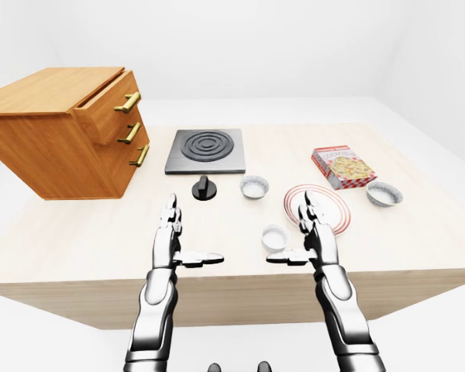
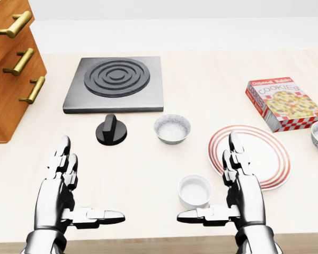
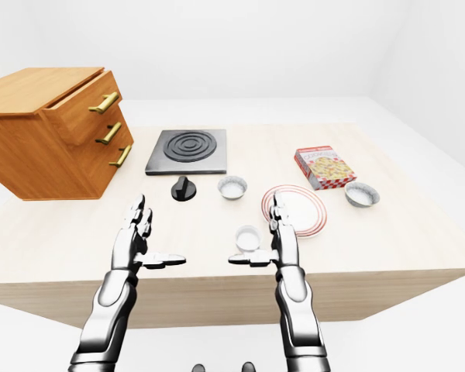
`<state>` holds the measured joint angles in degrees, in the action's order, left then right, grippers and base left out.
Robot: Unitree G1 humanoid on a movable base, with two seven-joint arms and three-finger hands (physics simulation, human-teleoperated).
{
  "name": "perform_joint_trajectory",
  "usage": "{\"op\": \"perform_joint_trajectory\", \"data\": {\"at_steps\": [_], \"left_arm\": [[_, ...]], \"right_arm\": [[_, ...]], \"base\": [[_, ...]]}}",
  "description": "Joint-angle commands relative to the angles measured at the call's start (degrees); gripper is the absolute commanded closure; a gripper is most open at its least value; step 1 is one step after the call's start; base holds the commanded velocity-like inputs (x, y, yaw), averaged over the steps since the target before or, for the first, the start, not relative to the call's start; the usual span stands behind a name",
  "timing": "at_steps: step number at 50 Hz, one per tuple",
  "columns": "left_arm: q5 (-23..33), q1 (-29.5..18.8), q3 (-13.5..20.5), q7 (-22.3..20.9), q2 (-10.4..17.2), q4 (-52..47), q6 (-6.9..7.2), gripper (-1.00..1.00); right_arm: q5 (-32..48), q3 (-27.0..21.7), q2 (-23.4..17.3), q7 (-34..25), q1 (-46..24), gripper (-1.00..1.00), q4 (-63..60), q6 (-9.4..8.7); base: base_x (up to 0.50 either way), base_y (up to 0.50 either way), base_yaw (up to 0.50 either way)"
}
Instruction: Pick the akita bowl next to the plate and place it on the plate.
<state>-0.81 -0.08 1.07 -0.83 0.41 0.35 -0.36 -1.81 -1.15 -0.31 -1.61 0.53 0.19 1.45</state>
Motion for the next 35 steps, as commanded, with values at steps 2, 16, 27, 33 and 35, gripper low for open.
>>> {"op": "perform_joint_trajectory", "data": {"at_steps": [2,16,27,33,35], "left_arm": [[-1.48,-0.18,1.76,-1.02,0.74,0.67,-0.72,-1.0],[-1.54,0.13,1.8,-0.91,0.8,-0.1,-0.31,-1.0],[-1.49,0.18,1.73,-0.84,0.73,-0.47,-0.01,-1.0],[-1.52,0.3,1.72,-0.9,0.71,-0.42,-0.27,-1.0],[-1.52,0.26,1.68,-0.82,0.69,-0.78,0.15,-1.0]], "right_arm": [[-3.5,-1.27,-0.43,-2.95,1.95,-1.0,-1.6,1.45],[-0.94,-0.52,-0.4,-2.33,1.84,-1.0,-1.31,0.89],[-2.04,-0.84,-0.43,-2.59,2.1,-1.0,-2.89,-0.61],[-1.99,-0.62,-0.43,-2.91,2.52,-1.0,-3.6,-0.82],[-2.11,-0.65,-0.42,-3.06,2.52,-1.0,-3.8,-1.17]], "base": [[0.0,0.0,0.0],[0.0,0.0,0.0],[0.0,-0.08,0.0],[0.0,-0.37,0.0],[0.0,-0.32,0.0]]}}
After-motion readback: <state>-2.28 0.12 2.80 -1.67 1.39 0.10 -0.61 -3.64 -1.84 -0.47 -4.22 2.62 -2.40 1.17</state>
